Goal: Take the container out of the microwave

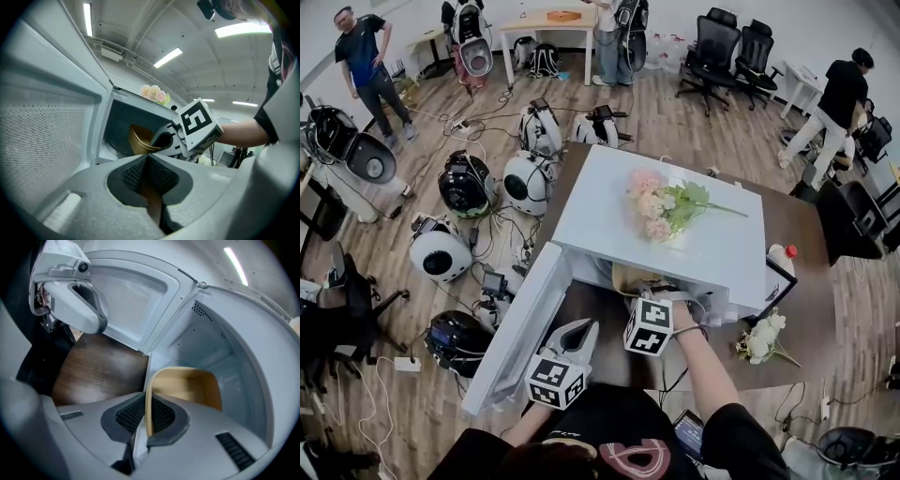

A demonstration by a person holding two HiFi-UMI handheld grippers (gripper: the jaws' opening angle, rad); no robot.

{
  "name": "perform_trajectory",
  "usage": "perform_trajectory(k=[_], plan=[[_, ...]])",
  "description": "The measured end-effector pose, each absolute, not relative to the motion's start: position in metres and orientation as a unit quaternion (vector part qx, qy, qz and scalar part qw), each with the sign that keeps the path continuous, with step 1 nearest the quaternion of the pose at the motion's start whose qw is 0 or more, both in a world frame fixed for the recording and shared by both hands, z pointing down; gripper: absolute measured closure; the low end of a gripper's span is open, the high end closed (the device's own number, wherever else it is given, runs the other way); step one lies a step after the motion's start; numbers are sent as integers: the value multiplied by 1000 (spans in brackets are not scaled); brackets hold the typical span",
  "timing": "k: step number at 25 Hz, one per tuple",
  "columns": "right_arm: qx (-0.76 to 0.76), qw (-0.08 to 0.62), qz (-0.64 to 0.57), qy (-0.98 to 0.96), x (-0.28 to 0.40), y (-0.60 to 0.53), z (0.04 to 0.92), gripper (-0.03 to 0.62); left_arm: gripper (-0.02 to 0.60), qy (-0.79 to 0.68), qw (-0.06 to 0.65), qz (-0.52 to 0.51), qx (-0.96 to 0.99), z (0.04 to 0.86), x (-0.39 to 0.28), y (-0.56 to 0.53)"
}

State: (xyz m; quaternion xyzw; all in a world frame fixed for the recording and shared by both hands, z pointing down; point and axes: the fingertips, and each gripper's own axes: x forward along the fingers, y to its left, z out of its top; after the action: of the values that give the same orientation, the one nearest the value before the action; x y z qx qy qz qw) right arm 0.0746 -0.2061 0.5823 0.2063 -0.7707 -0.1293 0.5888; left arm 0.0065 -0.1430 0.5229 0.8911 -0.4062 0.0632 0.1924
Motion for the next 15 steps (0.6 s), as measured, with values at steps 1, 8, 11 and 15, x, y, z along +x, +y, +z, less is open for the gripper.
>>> perform_trajectory(k=[1, 8, 11, 15], plan=[[207, 589, -128, -771, 75, -205, 582, 565, 572, -405, 193, 63, 891, 522, 7, -142], [215, 589, -121, -770, 75, -196, 578, 566, 572, -401, 192, 63, 894, 521, 7, -139], [210, 591, -118, -770, 75, -190, 578, 569, 572, -398, 193, 63, 895, 521, 8, -136], [209, 591, -113, -771, 74, -182, 578, 570, 572, -393, 194, 65, 897, 523, 9, -133]])
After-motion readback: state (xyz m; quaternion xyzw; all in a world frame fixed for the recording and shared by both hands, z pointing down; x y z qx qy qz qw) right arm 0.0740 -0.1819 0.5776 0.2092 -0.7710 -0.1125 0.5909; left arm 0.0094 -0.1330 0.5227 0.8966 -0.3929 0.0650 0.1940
